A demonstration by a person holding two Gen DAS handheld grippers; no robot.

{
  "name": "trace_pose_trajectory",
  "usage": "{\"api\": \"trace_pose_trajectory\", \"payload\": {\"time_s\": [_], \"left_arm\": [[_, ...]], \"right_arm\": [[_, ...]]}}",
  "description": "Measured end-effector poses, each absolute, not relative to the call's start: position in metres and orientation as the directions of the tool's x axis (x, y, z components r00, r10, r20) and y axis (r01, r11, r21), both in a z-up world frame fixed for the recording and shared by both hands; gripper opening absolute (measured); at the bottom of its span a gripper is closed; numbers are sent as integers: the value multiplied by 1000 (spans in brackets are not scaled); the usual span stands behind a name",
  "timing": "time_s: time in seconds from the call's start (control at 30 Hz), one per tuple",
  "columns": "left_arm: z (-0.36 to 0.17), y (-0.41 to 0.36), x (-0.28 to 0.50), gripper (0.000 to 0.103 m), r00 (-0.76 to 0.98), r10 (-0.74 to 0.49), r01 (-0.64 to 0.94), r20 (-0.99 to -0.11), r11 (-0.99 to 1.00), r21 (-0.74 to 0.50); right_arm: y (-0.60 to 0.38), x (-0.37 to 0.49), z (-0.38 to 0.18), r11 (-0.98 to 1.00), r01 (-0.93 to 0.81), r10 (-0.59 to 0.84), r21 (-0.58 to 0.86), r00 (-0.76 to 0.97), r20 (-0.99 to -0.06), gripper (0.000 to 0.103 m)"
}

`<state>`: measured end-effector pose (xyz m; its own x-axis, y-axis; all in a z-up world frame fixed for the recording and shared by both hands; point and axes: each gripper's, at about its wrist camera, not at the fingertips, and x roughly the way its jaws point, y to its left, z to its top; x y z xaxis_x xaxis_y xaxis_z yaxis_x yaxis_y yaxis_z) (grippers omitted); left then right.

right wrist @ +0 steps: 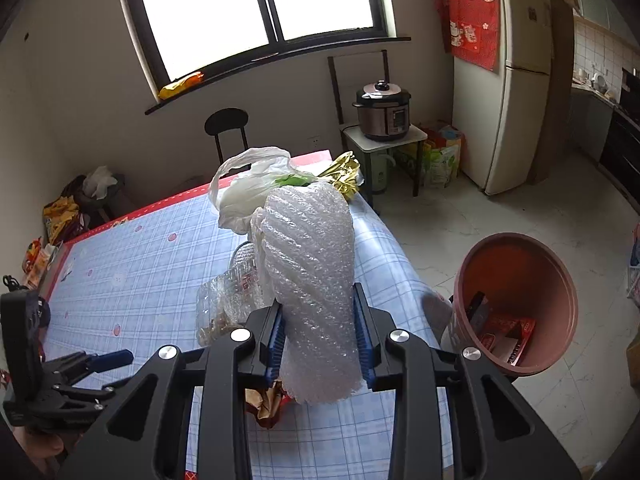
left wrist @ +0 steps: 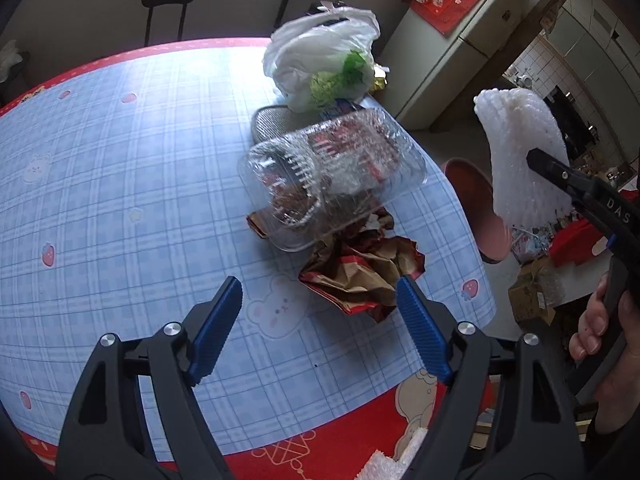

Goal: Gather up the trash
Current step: 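Lift the bubble-wrap sleeve with the right tool while the left tool grasps the white plastic bag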

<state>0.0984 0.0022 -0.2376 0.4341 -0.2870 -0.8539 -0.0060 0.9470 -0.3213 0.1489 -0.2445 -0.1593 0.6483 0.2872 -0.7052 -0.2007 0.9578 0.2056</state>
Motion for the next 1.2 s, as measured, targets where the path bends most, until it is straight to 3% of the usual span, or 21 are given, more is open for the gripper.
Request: {"api": "trace_pose_trajectory", "payload": {"time_s": [0.3, 0.57, 0.9, 1.07, 1.2], "left_arm": [[-287, -24, 125, 78, 342, -422, -184, -840, 846, -500], [-302, -30, 132, 78, 345, -386, -280, -855, 827, -487], [-253, -1, 146, 80, 450, -247, -225, -858, 899, -376], [-192, 12, 198, 84, 573, -160, -77, -804, 966, -248], [-164, 1, 253, 86, 619, -113, 87, -777, 993, -75]], "right_arm": [[-296, 131, -164, 974, -131, 225, 185, 659, -717, 30], [-324, 123, -164, 979, -94, 197, 181, 666, -719, 30], [-319, 128, -162, 973, -113, 225, 203, 670, -708, 30], [-316, 129, -165, 971, -111, 232, 213, 662, -713, 30], [-322, 127, -170, 974, -77, 211, 213, 653, -728, 30]]}}
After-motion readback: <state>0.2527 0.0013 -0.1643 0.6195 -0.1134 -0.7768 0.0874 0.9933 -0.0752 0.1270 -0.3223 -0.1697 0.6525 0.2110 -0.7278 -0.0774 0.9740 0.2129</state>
